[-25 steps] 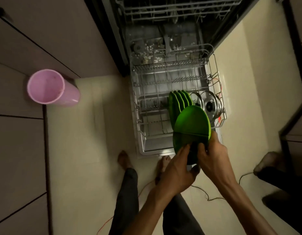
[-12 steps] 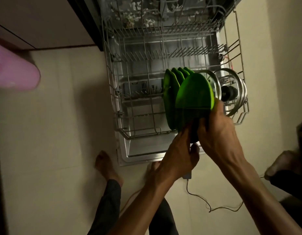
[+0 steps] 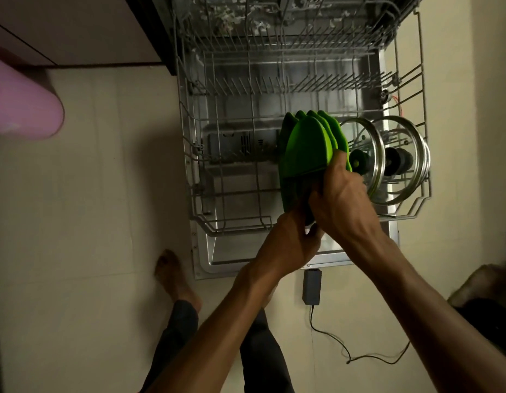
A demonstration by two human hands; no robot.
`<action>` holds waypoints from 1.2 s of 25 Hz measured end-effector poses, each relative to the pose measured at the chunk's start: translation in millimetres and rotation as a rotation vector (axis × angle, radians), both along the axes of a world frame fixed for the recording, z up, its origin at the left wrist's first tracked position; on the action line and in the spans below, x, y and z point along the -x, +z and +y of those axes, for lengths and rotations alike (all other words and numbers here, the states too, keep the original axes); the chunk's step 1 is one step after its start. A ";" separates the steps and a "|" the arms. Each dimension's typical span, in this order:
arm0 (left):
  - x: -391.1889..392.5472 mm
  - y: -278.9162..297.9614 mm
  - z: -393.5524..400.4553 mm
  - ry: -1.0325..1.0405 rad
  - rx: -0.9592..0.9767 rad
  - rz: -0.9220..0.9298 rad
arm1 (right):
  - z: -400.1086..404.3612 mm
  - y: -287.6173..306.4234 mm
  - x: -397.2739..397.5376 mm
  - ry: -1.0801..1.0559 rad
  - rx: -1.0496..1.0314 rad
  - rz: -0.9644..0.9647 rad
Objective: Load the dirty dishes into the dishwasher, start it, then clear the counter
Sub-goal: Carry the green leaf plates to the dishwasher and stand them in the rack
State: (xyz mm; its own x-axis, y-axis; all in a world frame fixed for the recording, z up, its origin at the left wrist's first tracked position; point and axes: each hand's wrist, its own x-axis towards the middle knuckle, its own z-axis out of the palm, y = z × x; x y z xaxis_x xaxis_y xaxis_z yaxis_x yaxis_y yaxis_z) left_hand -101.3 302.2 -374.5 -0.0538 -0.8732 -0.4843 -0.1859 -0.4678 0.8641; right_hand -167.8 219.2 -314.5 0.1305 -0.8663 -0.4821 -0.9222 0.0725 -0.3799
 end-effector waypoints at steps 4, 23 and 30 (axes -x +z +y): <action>-2.9 -8.4 -7.0 -0.002 -0.047 0.033 | -9.1 -16.1 -3.0 0.001 -0.034 0.013; -19.9 -36.2 -29.1 -0.044 -0.193 -0.074 | -19.8 -54.3 -17.5 0.061 -0.056 0.080; -19.9 -24.8 -27.7 -0.041 -0.179 -0.157 | -4.9 -46.6 -7.4 0.046 -0.028 0.007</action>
